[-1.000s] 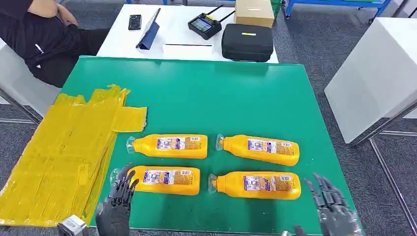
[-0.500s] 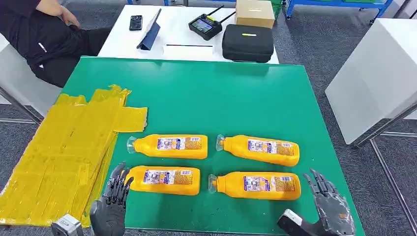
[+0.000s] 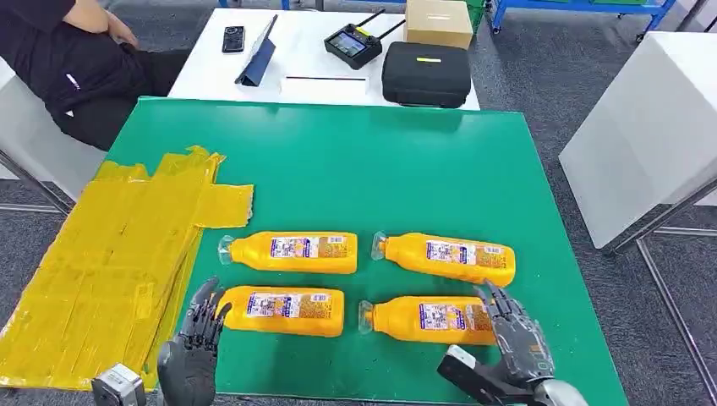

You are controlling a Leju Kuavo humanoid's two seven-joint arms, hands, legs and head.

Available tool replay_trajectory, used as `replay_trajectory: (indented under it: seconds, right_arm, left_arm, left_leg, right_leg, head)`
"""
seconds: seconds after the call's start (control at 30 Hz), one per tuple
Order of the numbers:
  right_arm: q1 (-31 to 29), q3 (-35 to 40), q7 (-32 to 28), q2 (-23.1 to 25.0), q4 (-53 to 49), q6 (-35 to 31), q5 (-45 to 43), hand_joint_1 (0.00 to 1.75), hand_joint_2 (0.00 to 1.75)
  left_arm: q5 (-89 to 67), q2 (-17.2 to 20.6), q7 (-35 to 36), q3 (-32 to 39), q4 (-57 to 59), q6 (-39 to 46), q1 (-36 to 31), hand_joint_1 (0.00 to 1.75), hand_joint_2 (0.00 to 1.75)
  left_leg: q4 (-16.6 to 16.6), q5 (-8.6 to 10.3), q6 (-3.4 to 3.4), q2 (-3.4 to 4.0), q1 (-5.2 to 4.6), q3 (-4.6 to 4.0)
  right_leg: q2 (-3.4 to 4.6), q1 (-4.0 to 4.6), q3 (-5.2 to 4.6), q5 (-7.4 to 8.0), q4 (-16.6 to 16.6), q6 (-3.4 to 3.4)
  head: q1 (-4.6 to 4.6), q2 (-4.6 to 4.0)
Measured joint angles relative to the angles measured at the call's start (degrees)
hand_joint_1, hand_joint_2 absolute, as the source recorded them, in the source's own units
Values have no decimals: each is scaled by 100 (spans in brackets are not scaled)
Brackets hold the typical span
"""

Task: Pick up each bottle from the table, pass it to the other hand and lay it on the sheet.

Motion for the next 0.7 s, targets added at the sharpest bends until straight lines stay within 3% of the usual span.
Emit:
replay_trajectory:
  seconds: [0.47, 0.7]
  right_arm:
    - [-116, 416, 256, 13, 144, -28, 37, 0, 175]
    - [-301, 610, 861, 46, 356, 426, 622, 0, 175]
  left_arm:
    - [2, -61, 0, 149, 42, -79, -11, 0, 0]
    - [116, -68, 0, 217, 74, -90, -16, 0, 0]
  left_leg:
    - [0, -3, -3, 0, 0, 2]
    - [-1, -5, -3, 3, 1, 12]
  right_leg:
    - [1, 0, -1, -2, -1, 0]
    - [2, 1, -33, -6, -2, -2]
  head:
    - [0, 0]
    - [0, 0]
